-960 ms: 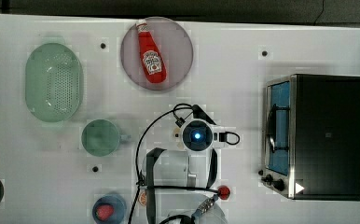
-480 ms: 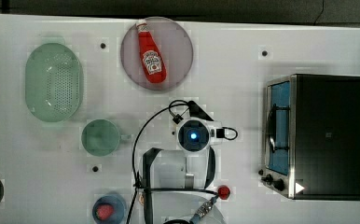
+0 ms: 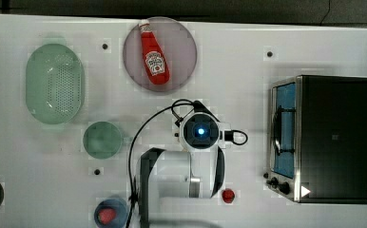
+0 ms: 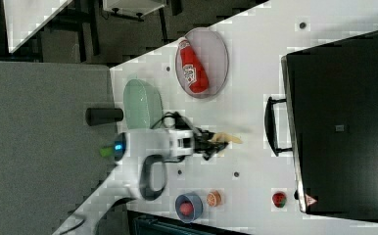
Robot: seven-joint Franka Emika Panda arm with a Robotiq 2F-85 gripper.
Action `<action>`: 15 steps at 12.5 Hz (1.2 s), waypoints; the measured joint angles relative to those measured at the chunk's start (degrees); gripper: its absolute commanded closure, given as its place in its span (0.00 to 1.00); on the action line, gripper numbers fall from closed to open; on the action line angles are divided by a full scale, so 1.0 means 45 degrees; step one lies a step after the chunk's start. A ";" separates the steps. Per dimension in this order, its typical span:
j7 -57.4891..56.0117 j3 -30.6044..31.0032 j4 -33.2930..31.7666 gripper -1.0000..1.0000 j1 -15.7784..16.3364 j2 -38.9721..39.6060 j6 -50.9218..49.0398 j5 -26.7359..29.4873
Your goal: Pick Banana and place it in mug.
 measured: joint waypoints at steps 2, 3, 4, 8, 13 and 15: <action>-0.0013 -0.0219 0.0348 0.66 0.0233 -0.2276 -0.2244 0.0087; 0.0000 -0.0227 0.0895 0.66 0.0154 -0.3160 -0.3575 0.0211; -0.0010 -0.0202 0.1616 0.66 0.0057 -0.3847 -0.4793 0.0086; -0.0018 -0.0180 0.4029 0.66 0.0081 -0.5079 -0.7771 0.0052; 0.1403 0.1469 0.4476 0.66 -0.0082 -0.5353 -0.9005 -0.0013; 0.2352 0.2809 0.4402 0.66 -0.0042 -0.5197 -0.8946 0.0223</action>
